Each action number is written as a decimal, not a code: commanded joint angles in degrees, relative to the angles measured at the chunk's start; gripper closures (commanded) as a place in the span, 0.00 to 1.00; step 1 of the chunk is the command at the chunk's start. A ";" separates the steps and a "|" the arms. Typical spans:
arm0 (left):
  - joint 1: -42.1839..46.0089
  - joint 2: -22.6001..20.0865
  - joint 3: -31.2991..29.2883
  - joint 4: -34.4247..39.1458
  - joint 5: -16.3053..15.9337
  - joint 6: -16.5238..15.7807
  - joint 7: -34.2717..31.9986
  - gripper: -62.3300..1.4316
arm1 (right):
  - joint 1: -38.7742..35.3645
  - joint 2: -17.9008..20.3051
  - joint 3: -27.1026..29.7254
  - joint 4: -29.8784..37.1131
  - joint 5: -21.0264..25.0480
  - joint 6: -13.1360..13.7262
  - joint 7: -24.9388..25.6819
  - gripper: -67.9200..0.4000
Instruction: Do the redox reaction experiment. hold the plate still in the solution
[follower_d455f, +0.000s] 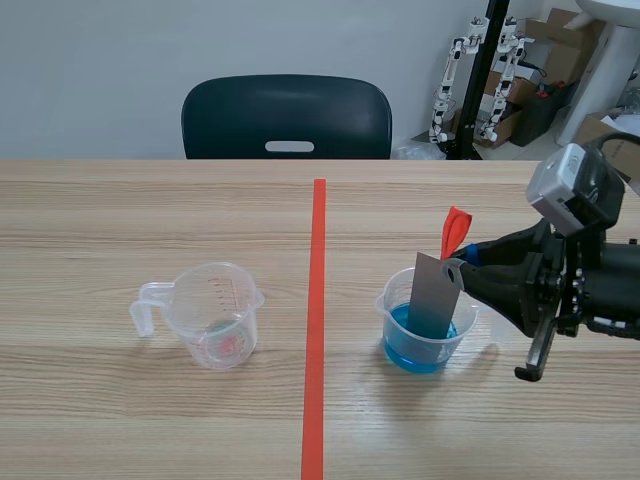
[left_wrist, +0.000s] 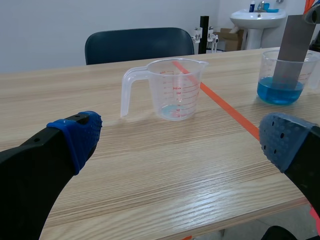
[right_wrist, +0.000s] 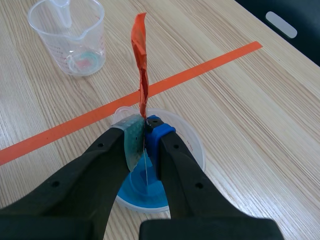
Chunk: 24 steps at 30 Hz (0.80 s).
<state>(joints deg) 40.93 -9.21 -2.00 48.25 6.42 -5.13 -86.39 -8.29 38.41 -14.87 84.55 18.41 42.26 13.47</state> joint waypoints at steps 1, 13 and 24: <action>-0.04 -0.35 -0.22 1.09 0.04 -0.17 -2.64 0.00 | 0.48 0.31 0.07 0.39 -0.24 0.46 -0.68 0.99; -0.04 -0.35 -0.22 1.09 0.02 -0.20 -2.64 0.00 | 0.48 0.31 0.07 0.39 -0.26 0.46 -2.10 0.98; -0.04 -0.35 -0.22 1.09 0.02 -0.20 -2.64 0.00 | 0.50 0.31 0.07 0.39 -0.24 0.46 -3.06 0.98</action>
<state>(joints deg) 40.93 -9.21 -2.00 48.25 6.42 -5.13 -86.39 -8.27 38.41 -14.87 84.64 18.87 42.26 11.70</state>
